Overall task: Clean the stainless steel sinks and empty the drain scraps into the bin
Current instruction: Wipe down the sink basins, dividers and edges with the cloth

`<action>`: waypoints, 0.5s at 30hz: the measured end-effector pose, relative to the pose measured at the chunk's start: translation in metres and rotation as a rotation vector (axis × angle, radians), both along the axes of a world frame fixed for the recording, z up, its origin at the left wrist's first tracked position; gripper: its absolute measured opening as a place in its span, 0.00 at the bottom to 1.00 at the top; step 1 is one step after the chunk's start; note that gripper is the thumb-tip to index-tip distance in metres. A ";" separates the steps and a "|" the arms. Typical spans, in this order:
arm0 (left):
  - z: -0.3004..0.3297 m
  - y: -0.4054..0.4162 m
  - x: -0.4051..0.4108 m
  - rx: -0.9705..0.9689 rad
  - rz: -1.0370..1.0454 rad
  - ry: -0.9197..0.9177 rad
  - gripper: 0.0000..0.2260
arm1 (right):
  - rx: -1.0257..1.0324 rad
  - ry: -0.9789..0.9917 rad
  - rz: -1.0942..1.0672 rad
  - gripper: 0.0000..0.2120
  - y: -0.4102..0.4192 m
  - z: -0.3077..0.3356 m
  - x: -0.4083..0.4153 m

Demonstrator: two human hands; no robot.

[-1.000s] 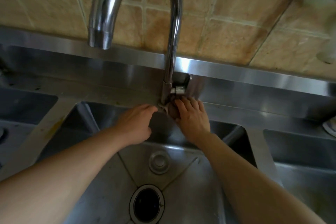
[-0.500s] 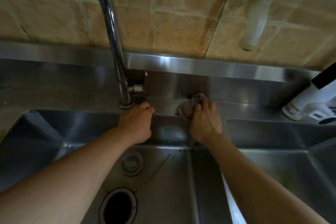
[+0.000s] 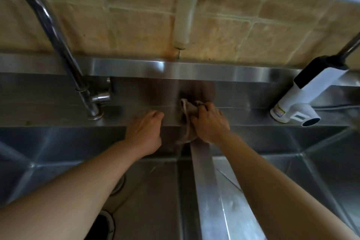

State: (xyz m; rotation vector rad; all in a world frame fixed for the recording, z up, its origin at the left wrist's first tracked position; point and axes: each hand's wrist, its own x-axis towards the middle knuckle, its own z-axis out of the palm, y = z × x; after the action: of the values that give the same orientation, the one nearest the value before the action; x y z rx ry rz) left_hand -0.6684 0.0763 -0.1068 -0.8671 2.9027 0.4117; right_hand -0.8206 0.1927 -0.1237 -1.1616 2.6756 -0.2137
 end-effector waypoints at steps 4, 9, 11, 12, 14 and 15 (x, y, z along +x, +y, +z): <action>-0.006 0.029 -0.034 0.015 -0.082 0.005 0.28 | -0.003 0.076 -0.139 0.25 0.047 -0.008 -0.041; -0.006 0.040 -0.048 -0.025 -0.011 0.012 0.22 | 0.027 0.188 -0.315 0.25 0.102 -0.011 -0.096; -0.005 0.041 -0.049 -0.005 0.008 0.006 0.22 | 0.026 0.187 -0.341 0.25 0.109 -0.018 -0.107; -0.004 0.043 -0.050 0.013 0.018 -0.003 0.23 | -0.007 0.196 -0.348 0.26 0.108 -0.020 -0.108; -0.002 0.047 -0.049 0.061 0.032 -0.040 0.26 | -0.115 0.190 -0.354 0.28 0.101 -0.026 -0.104; -0.002 0.049 -0.047 0.077 0.035 -0.061 0.27 | -0.140 0.169 -0.333 0.28 0.099 -0.027 -0.098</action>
State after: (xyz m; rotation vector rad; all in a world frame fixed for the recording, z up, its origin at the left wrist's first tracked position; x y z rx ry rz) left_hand -0.7151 0.1255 -0.1086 -0.9043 2.7997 0.4868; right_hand -0.9188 0.2915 -0.1509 -0.7912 3.0369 -0.3767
